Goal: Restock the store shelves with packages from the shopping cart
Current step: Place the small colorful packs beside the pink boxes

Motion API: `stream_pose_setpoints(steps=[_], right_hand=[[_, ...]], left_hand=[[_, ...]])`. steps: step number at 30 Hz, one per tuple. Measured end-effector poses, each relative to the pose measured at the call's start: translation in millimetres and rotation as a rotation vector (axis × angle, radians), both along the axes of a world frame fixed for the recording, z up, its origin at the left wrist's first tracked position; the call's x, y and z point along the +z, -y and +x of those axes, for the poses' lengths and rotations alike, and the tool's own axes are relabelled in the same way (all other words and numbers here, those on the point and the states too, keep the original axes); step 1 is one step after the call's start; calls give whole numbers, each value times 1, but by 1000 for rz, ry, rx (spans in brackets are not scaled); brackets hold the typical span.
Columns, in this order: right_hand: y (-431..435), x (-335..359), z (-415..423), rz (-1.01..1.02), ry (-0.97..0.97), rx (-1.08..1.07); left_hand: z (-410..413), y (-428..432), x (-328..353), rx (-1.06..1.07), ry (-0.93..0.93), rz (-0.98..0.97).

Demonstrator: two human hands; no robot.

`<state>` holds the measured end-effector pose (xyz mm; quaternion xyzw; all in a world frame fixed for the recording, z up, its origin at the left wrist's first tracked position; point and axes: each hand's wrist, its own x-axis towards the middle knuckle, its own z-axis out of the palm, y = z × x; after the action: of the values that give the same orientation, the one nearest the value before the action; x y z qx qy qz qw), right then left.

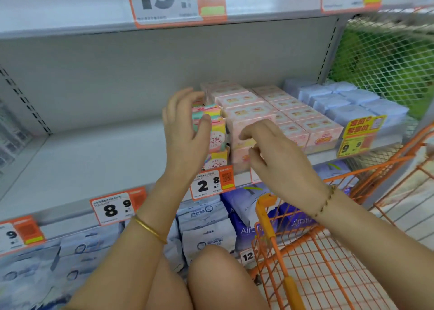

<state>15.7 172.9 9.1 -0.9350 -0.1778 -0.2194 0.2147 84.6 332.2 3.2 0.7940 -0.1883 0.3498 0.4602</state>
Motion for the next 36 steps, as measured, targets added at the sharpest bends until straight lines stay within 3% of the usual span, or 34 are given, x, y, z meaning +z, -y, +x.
stream_pose_setpoints(steps=[3,6,10,13,18,21,26,30,33,36], right_hand=[[36,-8,-16,-70,-136,-73],[84,-34,-18,-193,-335,-192],[142,-78,-15,-429,-841,-294],[165,-111,-11,-603,-1082,-444],[180,-154,-6,-526,-1145,-630],[181,-188,-3,-454,-1066,-830],[177,-214,-1,-413,-1003,-988],[174,-216,2,-357,-1037,-965],[178,-202,12,-484,-1078,-833],[178,-182,9,-641,-1261,-657]], left_hand=[[-27,44,-11,-179,134,156],[-44,94,-35,-413,104,373],[-55,134,-69,-600,20,611],[-53,138,-88,-620,-51,634],[-52,136,-98,-575,-176,584],[-51,135,-100,-537,-207,561],[-51,136,-101,-517,-245,550],[-52,136,-101,-508,-274,550],[-49,136,-101,-506,-279,541],[-48,135,-103,-499,-297,537]])
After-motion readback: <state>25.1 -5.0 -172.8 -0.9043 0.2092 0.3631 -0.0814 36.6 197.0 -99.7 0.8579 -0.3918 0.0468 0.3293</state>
